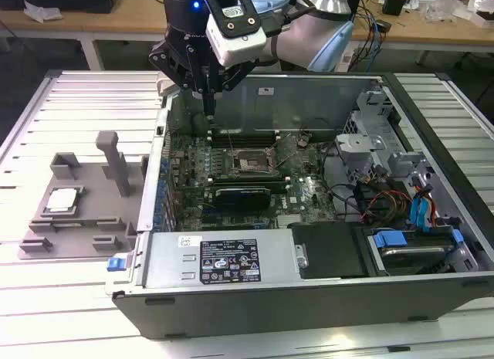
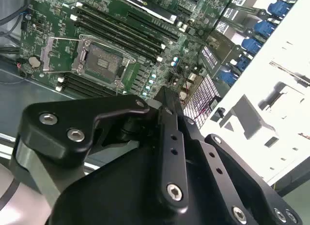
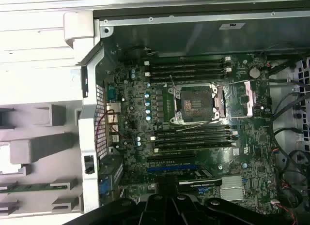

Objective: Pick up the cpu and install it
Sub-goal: 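Reach for the cpu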

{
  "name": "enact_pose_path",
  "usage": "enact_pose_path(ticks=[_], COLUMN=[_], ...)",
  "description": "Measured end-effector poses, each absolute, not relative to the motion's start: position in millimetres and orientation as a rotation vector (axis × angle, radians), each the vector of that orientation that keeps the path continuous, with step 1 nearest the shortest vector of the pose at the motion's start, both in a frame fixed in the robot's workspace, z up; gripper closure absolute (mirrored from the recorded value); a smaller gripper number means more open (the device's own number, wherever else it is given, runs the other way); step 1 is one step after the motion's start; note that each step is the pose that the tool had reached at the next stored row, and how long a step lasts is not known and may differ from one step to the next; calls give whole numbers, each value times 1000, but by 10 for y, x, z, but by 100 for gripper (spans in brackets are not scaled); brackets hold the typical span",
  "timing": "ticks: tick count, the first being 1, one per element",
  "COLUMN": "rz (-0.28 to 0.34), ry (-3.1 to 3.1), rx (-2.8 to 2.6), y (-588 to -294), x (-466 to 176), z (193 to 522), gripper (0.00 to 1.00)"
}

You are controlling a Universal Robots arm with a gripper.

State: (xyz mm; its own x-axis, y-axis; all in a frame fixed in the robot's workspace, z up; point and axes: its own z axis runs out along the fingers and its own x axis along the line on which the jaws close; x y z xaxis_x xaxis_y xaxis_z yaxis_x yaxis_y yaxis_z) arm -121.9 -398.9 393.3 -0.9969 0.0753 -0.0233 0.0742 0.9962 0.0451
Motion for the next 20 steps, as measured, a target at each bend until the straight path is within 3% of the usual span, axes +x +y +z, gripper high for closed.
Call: enact_pose_path(ticks=[20], rz=[69], ry=[3114], rx=[117], y=[-3988], x=[-1315], z=[3933], gripper=[89])
